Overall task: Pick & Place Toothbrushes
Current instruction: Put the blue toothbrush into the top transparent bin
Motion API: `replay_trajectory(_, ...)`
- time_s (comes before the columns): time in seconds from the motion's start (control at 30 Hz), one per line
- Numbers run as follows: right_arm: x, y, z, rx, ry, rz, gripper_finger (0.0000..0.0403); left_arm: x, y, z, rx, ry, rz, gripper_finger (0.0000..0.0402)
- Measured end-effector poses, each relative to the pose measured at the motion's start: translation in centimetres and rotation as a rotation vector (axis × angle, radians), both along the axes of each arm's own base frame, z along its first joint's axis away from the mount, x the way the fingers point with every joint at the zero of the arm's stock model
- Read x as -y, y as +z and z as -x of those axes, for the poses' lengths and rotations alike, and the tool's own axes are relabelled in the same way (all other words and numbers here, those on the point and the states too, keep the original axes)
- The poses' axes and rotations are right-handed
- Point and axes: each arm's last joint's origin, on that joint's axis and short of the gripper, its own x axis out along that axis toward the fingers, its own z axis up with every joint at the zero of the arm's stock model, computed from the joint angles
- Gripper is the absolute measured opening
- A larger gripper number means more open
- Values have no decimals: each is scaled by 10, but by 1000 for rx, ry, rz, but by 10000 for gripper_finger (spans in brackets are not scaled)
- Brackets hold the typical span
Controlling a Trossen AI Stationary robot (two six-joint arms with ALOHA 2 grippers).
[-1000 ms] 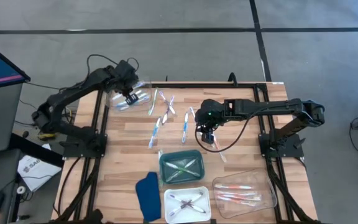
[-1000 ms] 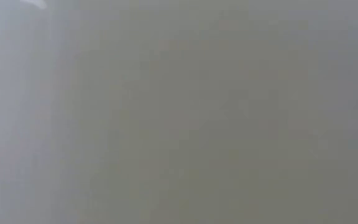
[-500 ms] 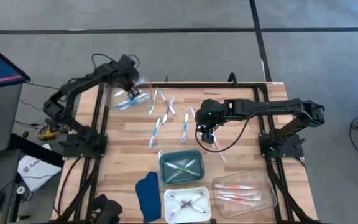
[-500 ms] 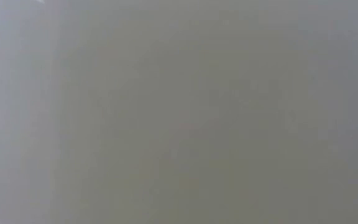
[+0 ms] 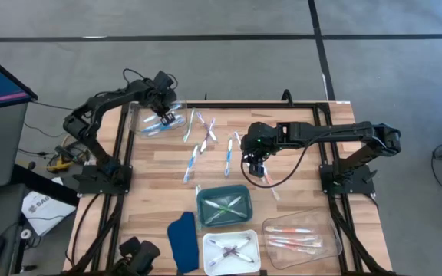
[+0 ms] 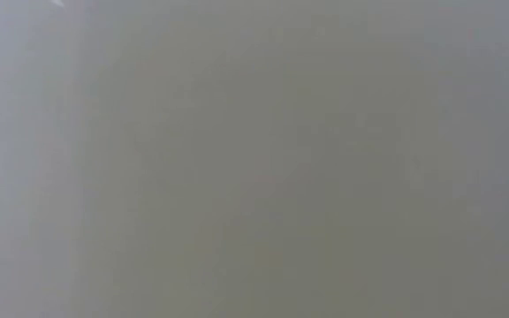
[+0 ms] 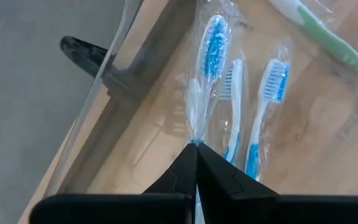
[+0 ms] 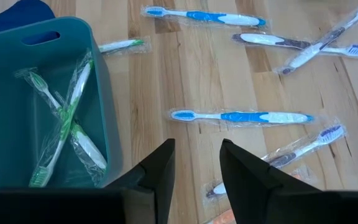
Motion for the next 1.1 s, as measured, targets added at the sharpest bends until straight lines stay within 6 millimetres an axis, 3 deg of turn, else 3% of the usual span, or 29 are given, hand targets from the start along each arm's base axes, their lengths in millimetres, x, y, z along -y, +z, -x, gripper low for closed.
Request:
replay_trajectory(0.37,0,0,0,0,0,0,120,-8,-18,-6,16,23,19,0)
replay_trajectory(0.77,0,0,0,0,-2,-1,120,-1,-37,-1,11,23,30,1)
replay_trajectory(0.97,0,0,0,2,-2,-1,120,-1,-32,0,12,25,-3,2)
replay_trajectory(1.1,0,0,-1,8,-2,0,120,1,-23,1,30,28,-27,25)
